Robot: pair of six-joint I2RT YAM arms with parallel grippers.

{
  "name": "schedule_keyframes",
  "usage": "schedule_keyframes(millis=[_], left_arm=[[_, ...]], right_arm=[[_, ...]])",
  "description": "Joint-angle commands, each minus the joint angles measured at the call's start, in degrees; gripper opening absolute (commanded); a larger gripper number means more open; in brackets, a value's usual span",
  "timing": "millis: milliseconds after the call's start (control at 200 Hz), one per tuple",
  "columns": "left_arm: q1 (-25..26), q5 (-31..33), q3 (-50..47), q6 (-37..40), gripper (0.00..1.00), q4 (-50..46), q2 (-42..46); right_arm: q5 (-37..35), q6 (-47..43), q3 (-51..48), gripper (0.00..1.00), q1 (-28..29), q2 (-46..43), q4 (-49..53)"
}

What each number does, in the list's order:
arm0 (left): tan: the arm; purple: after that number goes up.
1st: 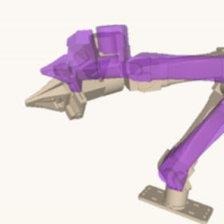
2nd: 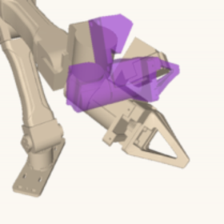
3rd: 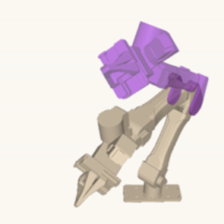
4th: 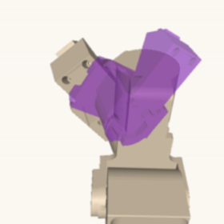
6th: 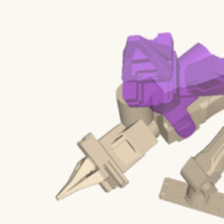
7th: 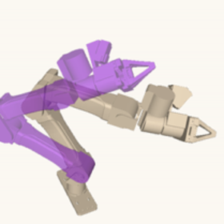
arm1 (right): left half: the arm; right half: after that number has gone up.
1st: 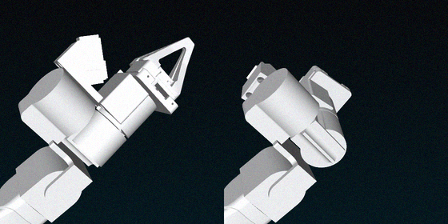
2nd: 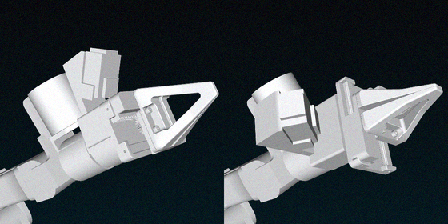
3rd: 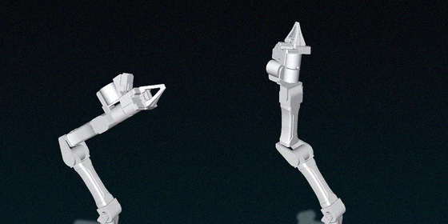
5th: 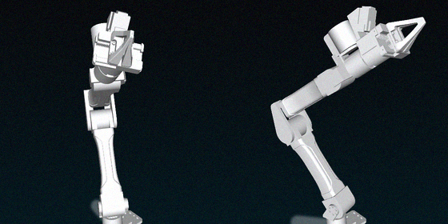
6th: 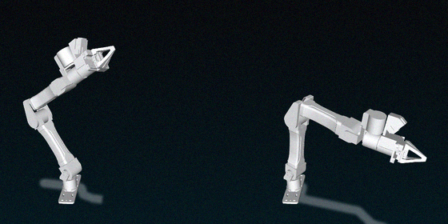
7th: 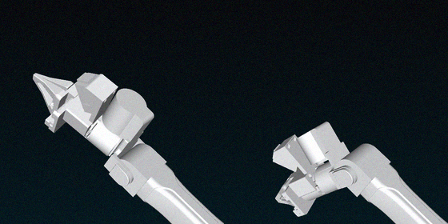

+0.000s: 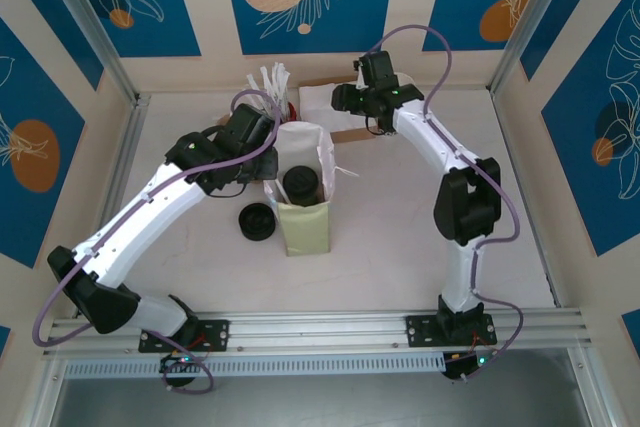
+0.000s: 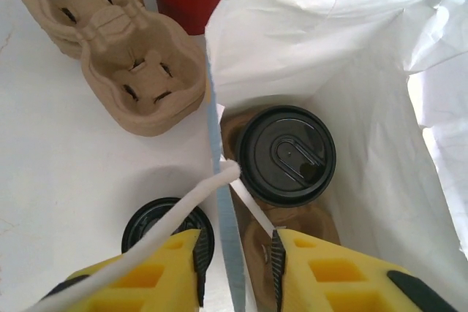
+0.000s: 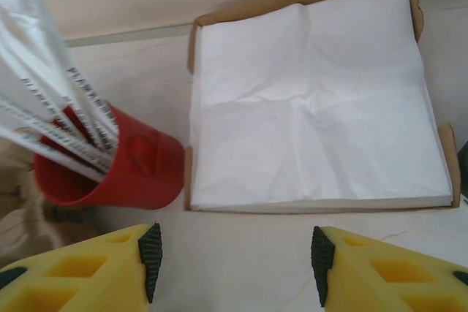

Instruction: Pack the takeout coffee

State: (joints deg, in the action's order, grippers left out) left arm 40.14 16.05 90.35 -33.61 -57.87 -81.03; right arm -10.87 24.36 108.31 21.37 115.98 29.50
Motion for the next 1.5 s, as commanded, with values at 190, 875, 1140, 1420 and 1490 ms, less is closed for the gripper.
schedule_keyframes(millis=[190,875,1140,1420,1490], left_arm=[[-0.67,-3.58,1.89,3.52,0.47,2.25,4.96],[-0.63,-12.03,2.58,8.03,0.55,6.78,12.86],[-0.65,-11.58,1.12,7.11,0.58,7.86,15.13],[-0.63,-10.61,0.62,7.33,0.6,6.54,15.79],[-0.68,-10.52,0.34,7.33,0.61,6.58,15.95]], right_arm=[[-7.34,-3.69,15.28,0.6,0.96,12.08,5.54],[-16.72,-11.27,36.28,0.7,2.28,32.26,10.08],[-17.32,-15.95,40.62,0.79,1.71,36.44,9.43],[-14.29,-17.0,43.03,0.82,1.05,39.51,9.29],[-13.3,-16.56,43.73,0.83,0.8,40.28,9.96]])
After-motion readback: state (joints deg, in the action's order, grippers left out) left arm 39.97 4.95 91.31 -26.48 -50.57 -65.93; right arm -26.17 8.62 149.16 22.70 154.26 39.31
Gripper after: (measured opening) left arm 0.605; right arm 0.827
